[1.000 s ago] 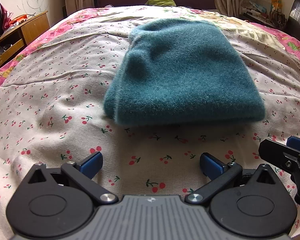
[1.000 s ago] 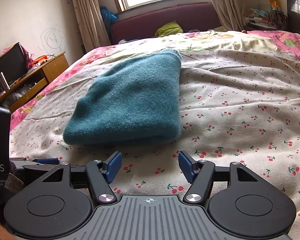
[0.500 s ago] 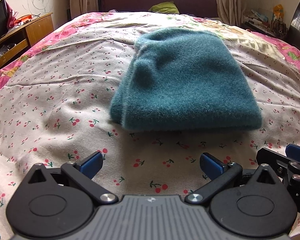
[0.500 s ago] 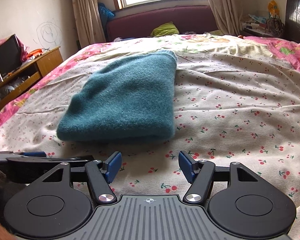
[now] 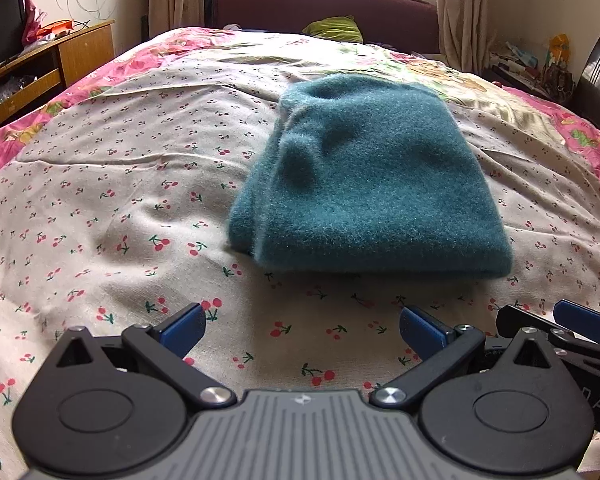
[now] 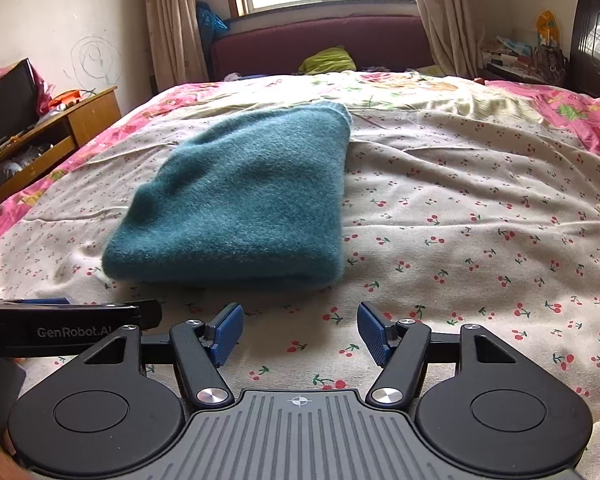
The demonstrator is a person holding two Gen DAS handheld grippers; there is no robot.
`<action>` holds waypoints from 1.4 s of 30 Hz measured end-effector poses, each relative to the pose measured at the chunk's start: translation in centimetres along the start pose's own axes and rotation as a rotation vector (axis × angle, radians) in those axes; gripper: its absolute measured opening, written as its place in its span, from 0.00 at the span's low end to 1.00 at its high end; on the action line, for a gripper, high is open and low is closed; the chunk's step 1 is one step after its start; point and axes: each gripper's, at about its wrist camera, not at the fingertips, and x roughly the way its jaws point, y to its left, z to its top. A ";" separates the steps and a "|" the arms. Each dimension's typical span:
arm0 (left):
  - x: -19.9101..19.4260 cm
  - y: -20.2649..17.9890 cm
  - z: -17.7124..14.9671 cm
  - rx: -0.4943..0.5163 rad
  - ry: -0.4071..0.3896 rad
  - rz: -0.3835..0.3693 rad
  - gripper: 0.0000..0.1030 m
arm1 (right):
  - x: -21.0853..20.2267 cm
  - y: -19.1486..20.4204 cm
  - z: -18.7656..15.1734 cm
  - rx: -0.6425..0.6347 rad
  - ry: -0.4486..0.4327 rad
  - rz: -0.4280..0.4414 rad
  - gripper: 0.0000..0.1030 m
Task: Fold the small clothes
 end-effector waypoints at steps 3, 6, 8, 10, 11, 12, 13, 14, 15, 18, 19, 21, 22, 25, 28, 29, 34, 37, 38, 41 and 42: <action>-0.4 0.0 0.0 -0.004 -0.007 -0.009 1.00 | -0.5 0.0 0.1 0.005 -0.011 0.015 0.63; -0.7 -0.1 -0.1 -0.005 -0.015 -0.011 1.00 | -1.1 0.1 0.3 0.002 -0.032 0.029 0.63; -1.0 -0.1 -0.2 -0.005 -0.016 -0.011 1.00 | -1.4 0.3 0.4 -0.006 -0.045 0.027 0.63; -1.1 -0.1 -0.3 -0.006 -0.019 -0.009 1.00 | -1.6 0.4 0.4 -0.014 -0.048 0.025 0.63; -1.1 -0.1 -0.3 -0.009 -0.018 -0.008 1.00 | -1.6 0.5 0.4 -0.016 -0.048 0.025 0.64; -1.1 -0.1 -0.3 -0.012 -0.017 -0.007 1.00 | -1.5 0.5 0.4 -0.018 -0.045 0.024 0.64; -1.1 0.0 -0.3 -0.014 -0.014 -0.004 1.00 | -1.5 0.5 0.4 -0.020 -0.041 0.020 0.64; -1.1 0.0 -0.3 -0.017 -0.012 -0.004 1.00 | -1.4 0.5 0.4 -0.020 -0.038 0.016 0.64; -1.2 0.0 -0.3 -0.019 -0.013 -0.004 1.00 | -1.4 0.5 0.3 -0.017 -0.034 0.012 0.64; -1.4 0.1 -0.4 -0.022 -0.019 0.000 1.00 | -1.3 0.3 0.3 -0.010 -0.028 0.008 0.64; -1.4 0.1 -0.4 -0.022 -0.018 0.001 1.00 | -1.3 0.2 0.2 -0.011 -0.027 0.005 0.64; -1.4 0.0 -0.4 -0.020 -0.016 0.004 1.00 | -1.1 0.2 0.2 -0.012 -0.019 0.002 0.64; -1.4 0.0 -0.5 -0.017 -0.015 0.005 1.00 | -1.0 0.2 0.1 -0.013 -0.015 0.002 0.64; -1.3 -0.1 -0.5 -0.013 -0.010 0.011 1.00 | -0.8 0.2 0.0 -0.012 -0.008 0.002 0.64; -1.2 -0.2 -0.5 -0.009 -0.006 0.012 1.00 | -0.8 0.1 0.0 -0.011 -0.008 0.002 0.64; -1.1 -0.2 -0.5 -0.007 -0.004 0.014 1.00 | -0.8 0.1 0.0 -0.011 -0.006 0.001 0.64; -1.1 -0.2 -0.6 -0.004 -0.002 0.016 1.00 | -0.6 0.0 -0.1 -0.006 0.000 0.002 0.64; -1.1 -0.3 -0.6 -0.003 -0.003 0.017 1.00 | -0.6 0.0 -0.1 -0.004 0.001 0.002 0.64; -1.1 -0.3 -0.6 -0.003 -0.002 0.017 1.00 | -0.6 0.0 -0.1 -0.003 0.002 0.002 0.64; -1.0 -0.3 -0.6 -0.002 0.001 0.017 1.00 | -0.5 -0.1 -0.2 -0.002 0.004 0.000 0.64; -1.0 -0.2 -0.6 -0.002 0.002 0.017 1.00 | -0.5 -0.1 -0.2 -0.002 0.004 0.000 0.64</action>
